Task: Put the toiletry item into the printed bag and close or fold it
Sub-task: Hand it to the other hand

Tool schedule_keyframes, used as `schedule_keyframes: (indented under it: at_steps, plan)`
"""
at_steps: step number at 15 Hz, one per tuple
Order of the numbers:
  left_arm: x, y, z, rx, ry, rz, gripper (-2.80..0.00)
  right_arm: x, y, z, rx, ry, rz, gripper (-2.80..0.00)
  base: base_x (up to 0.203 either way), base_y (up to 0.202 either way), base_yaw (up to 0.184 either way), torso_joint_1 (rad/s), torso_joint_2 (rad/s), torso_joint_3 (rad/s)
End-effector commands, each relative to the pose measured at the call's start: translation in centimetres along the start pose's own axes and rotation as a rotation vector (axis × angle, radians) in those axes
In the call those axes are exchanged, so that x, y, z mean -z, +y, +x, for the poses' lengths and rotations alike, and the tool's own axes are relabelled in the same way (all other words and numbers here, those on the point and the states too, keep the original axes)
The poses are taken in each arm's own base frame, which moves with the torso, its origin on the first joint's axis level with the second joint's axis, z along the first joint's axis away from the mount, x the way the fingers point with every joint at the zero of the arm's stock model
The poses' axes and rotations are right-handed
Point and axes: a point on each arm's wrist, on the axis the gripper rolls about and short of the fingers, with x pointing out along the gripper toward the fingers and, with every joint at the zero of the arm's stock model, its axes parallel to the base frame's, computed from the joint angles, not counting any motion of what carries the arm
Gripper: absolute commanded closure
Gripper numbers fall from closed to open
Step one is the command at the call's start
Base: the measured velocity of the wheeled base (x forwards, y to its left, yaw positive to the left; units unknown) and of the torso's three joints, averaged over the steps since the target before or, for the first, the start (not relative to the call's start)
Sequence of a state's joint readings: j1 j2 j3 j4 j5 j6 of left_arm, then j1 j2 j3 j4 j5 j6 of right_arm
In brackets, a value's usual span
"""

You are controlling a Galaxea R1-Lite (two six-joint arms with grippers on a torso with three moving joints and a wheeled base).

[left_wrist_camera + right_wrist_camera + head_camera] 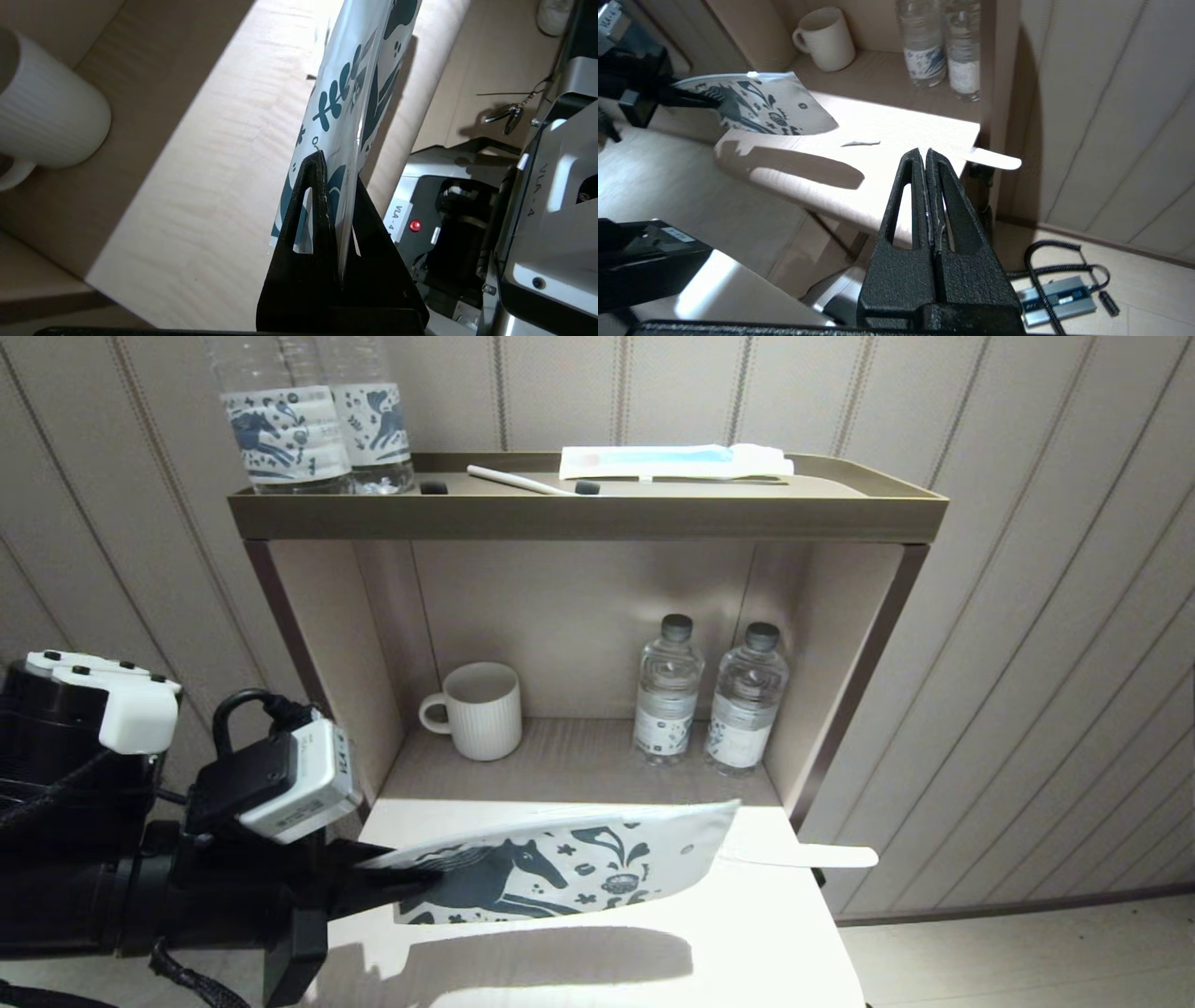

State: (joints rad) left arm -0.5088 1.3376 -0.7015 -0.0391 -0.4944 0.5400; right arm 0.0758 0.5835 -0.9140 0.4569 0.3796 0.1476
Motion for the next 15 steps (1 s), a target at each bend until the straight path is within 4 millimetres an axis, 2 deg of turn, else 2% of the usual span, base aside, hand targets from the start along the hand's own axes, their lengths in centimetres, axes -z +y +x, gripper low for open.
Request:
schedule_keyframes:
  at_steps: [1,3,6,7,9,12,15]
  plan:
    - [-0.8,0.1,1.1,0.033,0.002,0.020,0.00,-2.5,-1.1,4.3,-0.048,0.145,0.032,0.00,0.000,0.000,0.000,0.000,0.00,0.000]
    - [-1.9,0.4,1.7,0.053,0.020,0.024,0.00,-4.0,-1.1,7.5,-0.135,0.263,0.007,0.00,0.000,0.000,0.000,0.000,0.00,0.000]
    - [-3.0,0.4,2.2,0.117,0.063,0.021,0.00,-4.6,-0.1,12.5,-0.287,0.440,-0.105,0.00,0.000,0.000,0.000,0.000,0.00,0.000]
    - [-3.2,0.3,2.3,0.136,0.075,0.032,0.00,-4.6,0.2,13.7,-0.331,0.489,-0.173,-2.80,0.000,0.000,0.000,0.000,0.00,0.000]
    - [-3.4,0.2,2.5,0.154,0.083,0.049,0.00,-4.2,0.4,15.6,-0.388,0.534,-0.297,-2.80,0.000,0.000,0.000,0.000,0.00,0.000]
    - [-4.0,0.1,2.8,0.171,0.068,0.071,0.00,-4.0,0.5,17.8,-0.555,0.536,-0.375,-2.80,0.000,0.000,0.000,0.000,0.00,0.000]
    - [-4.6,0.1,2.8,0.223,0.029,0.071,0.00,-3.2,0.6,18.8,-0.686,0.534,-0.416,-2.80,0.000,0.000,0.000,0.000,0.00,0.000]
